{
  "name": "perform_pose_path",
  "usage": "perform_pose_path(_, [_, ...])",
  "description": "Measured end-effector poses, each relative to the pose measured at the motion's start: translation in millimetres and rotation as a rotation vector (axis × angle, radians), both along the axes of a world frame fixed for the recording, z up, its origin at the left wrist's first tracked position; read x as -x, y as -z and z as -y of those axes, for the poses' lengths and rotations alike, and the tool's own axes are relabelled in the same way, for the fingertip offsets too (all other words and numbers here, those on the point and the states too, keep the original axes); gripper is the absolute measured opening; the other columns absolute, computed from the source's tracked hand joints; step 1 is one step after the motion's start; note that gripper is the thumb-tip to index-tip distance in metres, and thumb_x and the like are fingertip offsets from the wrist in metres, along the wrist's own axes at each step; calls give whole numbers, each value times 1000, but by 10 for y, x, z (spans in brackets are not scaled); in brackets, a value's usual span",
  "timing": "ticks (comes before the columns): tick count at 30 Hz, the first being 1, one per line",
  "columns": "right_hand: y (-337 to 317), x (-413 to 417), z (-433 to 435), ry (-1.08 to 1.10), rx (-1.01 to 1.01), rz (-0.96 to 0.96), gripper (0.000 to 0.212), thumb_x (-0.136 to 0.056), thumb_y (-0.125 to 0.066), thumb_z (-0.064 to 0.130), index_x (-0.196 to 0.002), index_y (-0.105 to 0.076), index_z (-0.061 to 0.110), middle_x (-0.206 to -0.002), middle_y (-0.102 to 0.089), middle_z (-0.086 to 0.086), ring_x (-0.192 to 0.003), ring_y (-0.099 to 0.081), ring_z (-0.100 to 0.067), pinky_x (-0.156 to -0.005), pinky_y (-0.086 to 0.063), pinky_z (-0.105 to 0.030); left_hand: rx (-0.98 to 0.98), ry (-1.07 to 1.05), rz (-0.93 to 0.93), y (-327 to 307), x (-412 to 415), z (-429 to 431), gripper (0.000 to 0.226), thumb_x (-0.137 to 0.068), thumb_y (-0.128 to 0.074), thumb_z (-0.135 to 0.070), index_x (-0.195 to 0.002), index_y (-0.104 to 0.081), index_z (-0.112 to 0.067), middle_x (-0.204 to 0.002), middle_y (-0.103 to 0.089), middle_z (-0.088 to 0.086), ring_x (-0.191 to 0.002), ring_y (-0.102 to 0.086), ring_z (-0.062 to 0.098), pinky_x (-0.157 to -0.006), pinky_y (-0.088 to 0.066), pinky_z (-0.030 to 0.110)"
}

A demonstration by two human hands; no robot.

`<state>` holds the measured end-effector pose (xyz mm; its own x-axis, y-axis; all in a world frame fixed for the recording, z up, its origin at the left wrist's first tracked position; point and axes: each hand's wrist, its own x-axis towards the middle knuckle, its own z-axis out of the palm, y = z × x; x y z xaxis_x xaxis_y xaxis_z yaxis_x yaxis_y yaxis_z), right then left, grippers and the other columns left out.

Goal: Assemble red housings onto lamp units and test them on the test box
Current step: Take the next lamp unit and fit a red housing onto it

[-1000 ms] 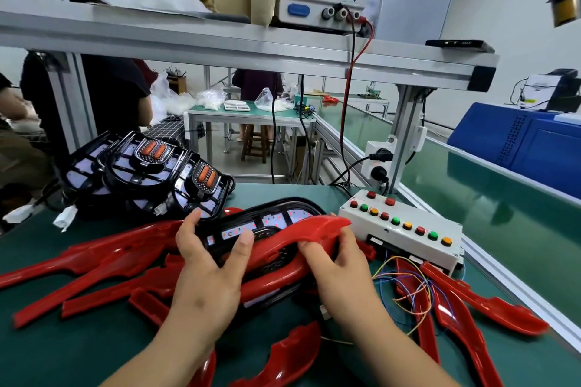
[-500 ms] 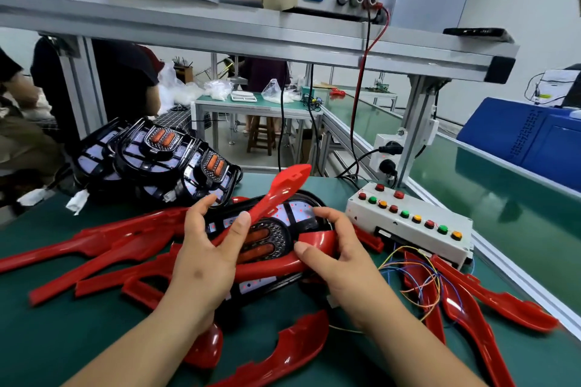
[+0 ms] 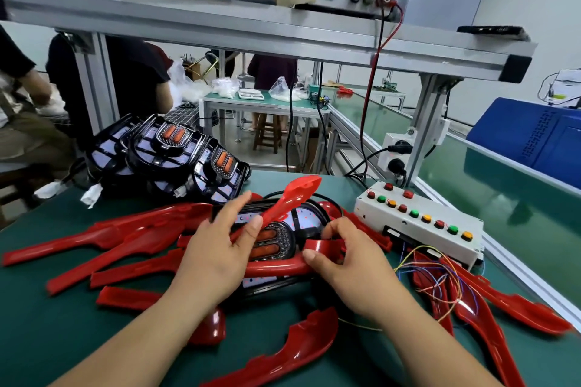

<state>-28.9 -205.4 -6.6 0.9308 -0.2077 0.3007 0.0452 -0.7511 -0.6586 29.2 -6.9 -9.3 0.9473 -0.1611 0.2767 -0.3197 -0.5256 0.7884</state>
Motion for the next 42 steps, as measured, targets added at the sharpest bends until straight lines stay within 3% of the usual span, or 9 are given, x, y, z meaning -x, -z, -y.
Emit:
perform_pose_path(4, [-18,-11,19,73,108,6,35,-76,-73,55,-100,-56,36,-92,-42,16,-85,-50,-10,-75,-34,-20,-351,-123,30,-128,30,-83,56,-80,-7,-75,-133,-23,-71,-163,-17,5,-143,-33,32,-105,-39,45])
perform_pose_path(8, [-43,0,15,47,37,-4,41,-73,-78,50,-105,-61,31,-102,-45,9,-90,-51,-10,-85,-40,-21,-459,-177,154,-140,24,-115,50,-88,-27,-68,-135,-42,-59,-165,-3,-4,-146,-22,23,-99,-44,46])
perform_pose_path(13, [-122,61,18,-141,-425,-52,15,-81,-78,24,-85,-63,24,-85,-63,-3,-71,-56,-27,-77,-54,-49,-372,-91,409,-102,20,-144,29,-89,-64,-43,-115,-72,-32,-158,-32,-2,-144,-28,23,-104,-39,41])
perform_pose_path(22, [-428,137,377,-195,-971,190,19,-85,-65,16,-68,-63,22,-58,-56,0,-39,-45,-7,-36,-35,-14,-55,-368,403,-442,-111,-800,17,-89,-68,-26,-104,-71,-18,-85,-65,-2,-84,-60,23,-77,-41,32])
perform_pose_path(27, [-383,112,507,-77,-678,135,37,-90,-60,2,-56,-59,15,-47,-52,1,-38,-47,-10,-39,-40,-17,-311,-419,80,-216,-129,-1221,22,-89,-68,-33,-108,-70,-23,-115,-69,13,-106,-60,34,-85,-42,39])
perform_pose_path(31, [-261,19,497,171,-165,95,31,-91,-64,26,-65,-57,9,-54,-55,2,-51,-51,-14,-52,-42,-26,-602,-367,109,-210,-32,-1196,45,-83,-74,-35,-126,-60,-29,-127,-59,9,-124,-49,33,-103,-36,44])
perform_pose_path(34, [-228,17,497,336,176,101,26,-88,-63,40,-80,-67,16,-83,-55,-1,-85,-56,-27,-78,-48,-37,-771,78,104,-339,65,-1129,35,-81,-74,-28,-108,-60,-45,-118,-55,-12,-117,-49,13,-106,-33,30])
perform_pose_path(37, [-198,0,472,345,195,152,24,-86,-66,38,-90,-72,14,-96,-56,-6,-104,-52,-31,-92,-43,-39,-1021,310,-107,-254,172,-1040,55,-81,-71,-37,-128,-47,-51,-123,-44,-26,-120,-37,2,-110,-30,25])
perform_pose_path(42, [-255,46,290,225,38,350,7,-85,-71,23,-79,-67,22,-93,-54,2,-96,-53,-18,-87,-38,-25,-928,350,-62,-211,144,-1091,16,-88,-63,-45,-91,-50,-54,-103,-53,-28,-102,-48,-7,-96,-40,21])
